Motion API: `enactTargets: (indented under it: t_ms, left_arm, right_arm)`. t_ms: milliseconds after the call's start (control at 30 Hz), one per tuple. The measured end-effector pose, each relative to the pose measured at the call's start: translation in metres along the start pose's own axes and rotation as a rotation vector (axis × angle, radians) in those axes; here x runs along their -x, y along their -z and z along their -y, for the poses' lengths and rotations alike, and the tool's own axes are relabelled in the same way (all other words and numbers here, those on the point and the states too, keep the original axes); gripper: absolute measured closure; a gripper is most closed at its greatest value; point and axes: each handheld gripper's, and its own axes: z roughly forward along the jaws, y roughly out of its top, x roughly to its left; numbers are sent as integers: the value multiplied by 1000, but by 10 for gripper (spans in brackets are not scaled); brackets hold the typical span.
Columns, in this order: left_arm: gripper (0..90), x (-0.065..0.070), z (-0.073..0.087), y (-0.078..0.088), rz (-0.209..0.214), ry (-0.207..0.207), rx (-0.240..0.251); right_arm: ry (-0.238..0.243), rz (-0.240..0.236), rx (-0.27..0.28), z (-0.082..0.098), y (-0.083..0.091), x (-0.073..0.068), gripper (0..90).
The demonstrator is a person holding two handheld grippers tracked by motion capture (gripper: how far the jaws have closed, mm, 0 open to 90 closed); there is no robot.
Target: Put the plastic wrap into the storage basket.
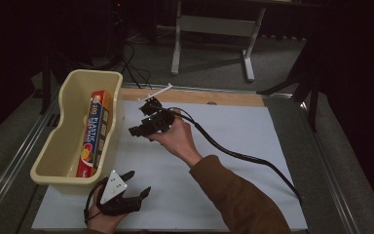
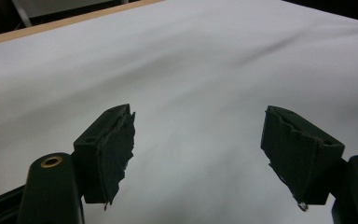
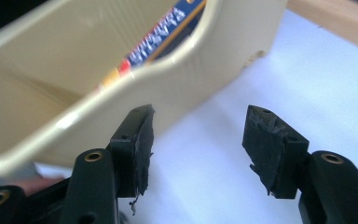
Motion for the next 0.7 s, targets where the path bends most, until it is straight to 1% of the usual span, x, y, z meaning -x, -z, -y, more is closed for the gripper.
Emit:
enactTargets:
  t_ms: [67, 133, 167, 233, 367, 433, 567, 600, 700]
  left_arm:
    - [254, 0, 0, 0, -1, -2, -4]
    - [254, 0, 0, 0, -3, -2, -2]
    - [254, 0, 0, 0, -3, -3, -2]
    - [254, 0, 0, 0, -3, -4, -3]
    - [254, 0, 0, 0, -2, -4, -2]
    - [254, 0, 0, 0, -5, -5, 0]
    - [254, 1, 0, 0, -6, -5, 0]
    - [254, 1, 0, 0, -5, -7, -1]
    - [254, 1, -1, 1, -9, -15, -1]
  right_arm:
    - [53, 28, -7, 7, 3, -3, 417]
    - [134, 62, -14, 18, 6, -7, 406]
    - [167, 69, -13, 22, 7, -8, 400]
    - [204, 72, -13, 30, 8, -9, 391]
    - [249, 106, -16, 47, 10, -7, 388]
    - [261, 121, -2, 54, 11, -4, 383]
    - [283, 146, 7, 68, 15, 5, 388]
    - [284, 160, 8, 72, 16, 8, 394]
    - [249, 155, 8, 84, 18, 17, 398]
